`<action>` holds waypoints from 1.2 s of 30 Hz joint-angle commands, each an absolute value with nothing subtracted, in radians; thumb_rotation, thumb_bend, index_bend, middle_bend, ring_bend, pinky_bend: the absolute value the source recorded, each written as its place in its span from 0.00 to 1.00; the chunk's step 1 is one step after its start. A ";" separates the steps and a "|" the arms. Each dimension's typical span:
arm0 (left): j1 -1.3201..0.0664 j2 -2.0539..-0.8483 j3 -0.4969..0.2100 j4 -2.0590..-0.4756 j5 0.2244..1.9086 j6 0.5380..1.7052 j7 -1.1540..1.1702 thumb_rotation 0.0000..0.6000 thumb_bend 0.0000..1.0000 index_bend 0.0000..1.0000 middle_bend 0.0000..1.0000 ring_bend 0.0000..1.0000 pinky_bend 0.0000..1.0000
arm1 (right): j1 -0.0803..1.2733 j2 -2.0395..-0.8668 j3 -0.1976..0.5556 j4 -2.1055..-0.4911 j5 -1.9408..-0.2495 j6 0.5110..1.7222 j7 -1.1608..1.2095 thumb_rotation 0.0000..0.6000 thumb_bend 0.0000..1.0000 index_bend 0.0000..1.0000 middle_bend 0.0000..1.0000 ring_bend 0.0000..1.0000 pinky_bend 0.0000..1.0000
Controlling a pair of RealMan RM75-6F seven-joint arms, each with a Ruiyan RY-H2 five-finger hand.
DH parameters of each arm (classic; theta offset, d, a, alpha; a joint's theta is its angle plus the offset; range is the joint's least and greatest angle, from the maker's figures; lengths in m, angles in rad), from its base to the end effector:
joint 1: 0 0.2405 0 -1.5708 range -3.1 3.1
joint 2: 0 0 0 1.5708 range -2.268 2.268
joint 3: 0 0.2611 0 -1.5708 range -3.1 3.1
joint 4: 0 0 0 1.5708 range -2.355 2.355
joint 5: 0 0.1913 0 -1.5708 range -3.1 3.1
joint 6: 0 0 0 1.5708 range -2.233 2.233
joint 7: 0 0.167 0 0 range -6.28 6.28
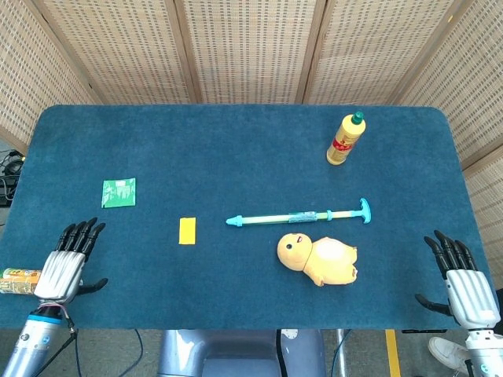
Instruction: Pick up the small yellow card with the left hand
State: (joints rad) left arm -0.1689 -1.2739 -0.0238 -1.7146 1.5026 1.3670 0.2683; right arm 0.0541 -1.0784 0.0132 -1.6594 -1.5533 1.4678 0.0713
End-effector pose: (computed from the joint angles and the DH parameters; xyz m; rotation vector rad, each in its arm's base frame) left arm -0.2614 0.2155 0.0999 -1.5700 -0.9322 -0.8874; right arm -0.3040 -0.1855 0.1753 1.4146 -1.0031 0.9343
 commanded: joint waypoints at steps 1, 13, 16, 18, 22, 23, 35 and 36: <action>-0.197 -1.300 -0.039 -1.708 1.494 1.335 0.290 1.00 0.10 0.00 0.00 0.00 0.00 | 0.054 -1.079 0.013 -1.660 -1.554 1.467 0.070 1.00 0.00 0.00 0.00 0.00 0.00; -0.339 -1.467 -0.115 -1.633 1.410 1.194 0.420 1.00 0.30 0.00 0.00 0.00 0.00 | 0.056 -1.073 0.015 -1.658 -1.552 1.464 0.095 1.00 0.00 0.00 0.00 0.00 0.00; -0.394 -1.550 -0.144 -1.574 1.349 1.134 0.489 1.00 0.31 0.00 0.00 0.00 0.00 | 0.059 -1.070 0.017 -1.653 -1.545 1.457 0.114 1.00 0.00 0.00 0.00 0.00 0.00; -0.411 -1.576 -0.156 -1.555 1.312 1.119 0.522 1.00 0.31 0.00 0.00 0.00 0.00 | 0.061 -1.069 0.018 -1.650 -1.543 1.453 0.121 1.00 0.00 0.00 0.00 0.00 0.00; -0.447 -1.620 -0.180 -1.521 1.234 1.085 0.571 1.00 0.31 0.00 0.00 0.00 0.00 | 0.065 -1.068 0.019 -1.646 -1.538 1.445 0.132 1.00 0.00 0.00 0.00 0.00 0.00; -0.456 -1.630 -0.186 -1.512 1.214 1.075 0.582 1.00 0.31 0.00 0.00 0.00 0.00 | 0.066 -1.067 0.019 -1.645 -1.537 1.443 0.135 1.00 0.00 0.00 0.00 0.00 0.00; -0.542 -1.729 -0.212 -1.443 1.083 1.043 0.672 1.00 0.31 0.00 0.00 0.00 0.00 | 0.071 -1.061 0.021 -1.636 -1.532 1.433 0.169 1.00 0.00 0.00 0.00 0.00 0.00; -0.548 -1.735 -0.210 -1.438 1.077 1.046 0.680 1.00 0.31 0.00 0.00 0.00 0.00 | 0.071 -1.061 0.021 -1.636 -1.534 1.434 0.171 1.00 0.00 0.00 0.00 0.00 0.00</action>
